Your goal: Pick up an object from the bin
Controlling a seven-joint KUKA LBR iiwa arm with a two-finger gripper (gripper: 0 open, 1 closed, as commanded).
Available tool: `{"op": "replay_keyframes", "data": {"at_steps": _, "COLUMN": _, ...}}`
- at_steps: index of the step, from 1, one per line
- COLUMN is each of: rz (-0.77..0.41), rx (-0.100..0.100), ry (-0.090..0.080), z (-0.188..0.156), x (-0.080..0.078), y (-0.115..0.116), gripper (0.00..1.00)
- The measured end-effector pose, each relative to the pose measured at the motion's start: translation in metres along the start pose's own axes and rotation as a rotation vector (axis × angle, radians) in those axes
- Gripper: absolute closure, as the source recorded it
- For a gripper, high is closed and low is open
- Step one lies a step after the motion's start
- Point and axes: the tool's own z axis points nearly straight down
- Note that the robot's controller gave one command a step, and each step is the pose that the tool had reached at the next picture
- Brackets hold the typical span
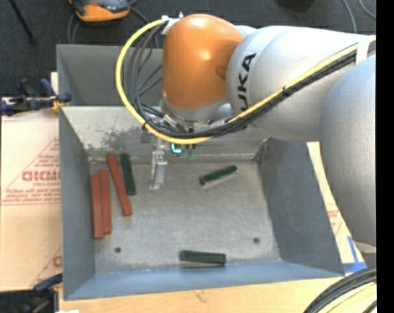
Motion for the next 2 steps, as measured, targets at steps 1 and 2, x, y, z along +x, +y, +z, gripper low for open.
{"op": "replay_keyframes", "data": {"at_steps": 1, "rz": 0.003, "rx": -0.001, "ry": -0.008, "z": -0.005, "x": -0.002, "y": -0.001, "gripper": 0.00}}
{"op": "replay_keyframes", "data": {"at_steps": 2, "rz": 0.036, "rx": -0.005, "ry": -0.017, "z": 0.032, "x": -0.005, "y": -0.026, "gripper": 0.00}}
